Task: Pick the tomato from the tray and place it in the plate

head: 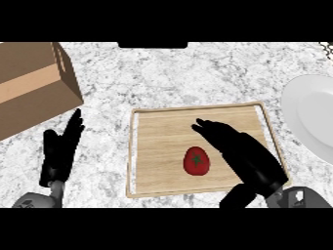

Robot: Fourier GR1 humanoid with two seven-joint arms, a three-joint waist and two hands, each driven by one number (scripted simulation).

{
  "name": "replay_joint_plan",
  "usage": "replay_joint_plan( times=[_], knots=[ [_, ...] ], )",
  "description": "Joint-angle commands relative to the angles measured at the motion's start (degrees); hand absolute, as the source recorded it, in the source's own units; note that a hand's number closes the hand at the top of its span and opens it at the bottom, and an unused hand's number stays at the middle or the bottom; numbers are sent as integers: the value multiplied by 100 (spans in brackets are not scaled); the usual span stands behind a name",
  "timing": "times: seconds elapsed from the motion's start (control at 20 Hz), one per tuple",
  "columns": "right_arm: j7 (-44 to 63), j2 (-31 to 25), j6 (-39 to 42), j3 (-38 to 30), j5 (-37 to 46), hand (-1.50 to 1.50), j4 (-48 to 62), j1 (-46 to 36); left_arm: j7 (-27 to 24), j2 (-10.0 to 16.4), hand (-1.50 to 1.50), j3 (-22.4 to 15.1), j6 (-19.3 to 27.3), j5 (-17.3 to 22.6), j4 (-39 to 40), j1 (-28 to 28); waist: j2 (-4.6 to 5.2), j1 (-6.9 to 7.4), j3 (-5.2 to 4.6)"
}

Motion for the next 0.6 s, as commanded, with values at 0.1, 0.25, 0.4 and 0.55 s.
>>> replay_joint_plan(
  times=[0.1, 0.25, 0.4, 0.55],
  knots=[
    [391, 224, 982, -311, -141, -150, 404, -427, -69, -113, 0, 98, -81, -106, -111, 302, 7, 18, 7],
    [845, 493, 1400, -400, -142, -150, 22, -351, 304, -104, 0, 129, -28, -306, -532, 255, 0, 3, 8],
    [45, 581, 880, -208, 590, -150, 495, 163, 50, -259, 0, 286, -352, -254, -191, 244, 5, -12, 9],
    [460, 1184, 1139, -165, 681, -150, 639, -196, 97, -466, 0, 298, -79, -592, -105, 61, 5, -13, 8]
  ],
)
